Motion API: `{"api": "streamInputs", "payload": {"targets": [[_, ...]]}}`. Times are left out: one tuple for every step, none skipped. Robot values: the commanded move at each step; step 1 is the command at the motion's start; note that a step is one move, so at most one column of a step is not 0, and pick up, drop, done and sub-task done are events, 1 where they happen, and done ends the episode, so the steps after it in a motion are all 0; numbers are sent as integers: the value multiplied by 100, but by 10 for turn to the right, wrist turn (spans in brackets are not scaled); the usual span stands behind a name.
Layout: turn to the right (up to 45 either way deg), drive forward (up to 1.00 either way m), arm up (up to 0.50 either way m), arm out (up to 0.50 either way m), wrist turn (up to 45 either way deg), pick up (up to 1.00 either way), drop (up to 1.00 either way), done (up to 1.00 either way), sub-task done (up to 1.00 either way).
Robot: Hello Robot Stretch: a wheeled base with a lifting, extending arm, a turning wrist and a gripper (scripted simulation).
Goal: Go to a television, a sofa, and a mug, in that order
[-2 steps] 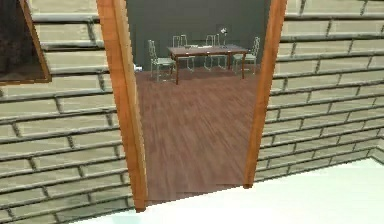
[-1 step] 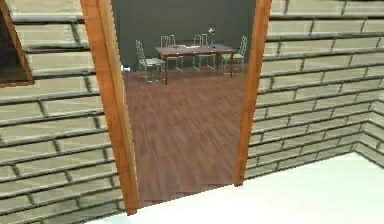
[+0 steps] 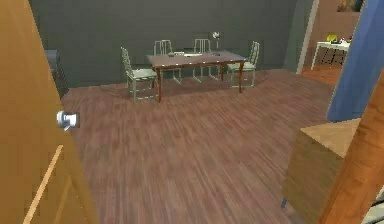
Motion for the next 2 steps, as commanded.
{"api": "streamInputs", "payload": {"targets": [[0, 40, 0, 0, 0, 0, 0, 0, 0], [150, 0, 0, 0, 0, 0, 0, 0, 0]]}}
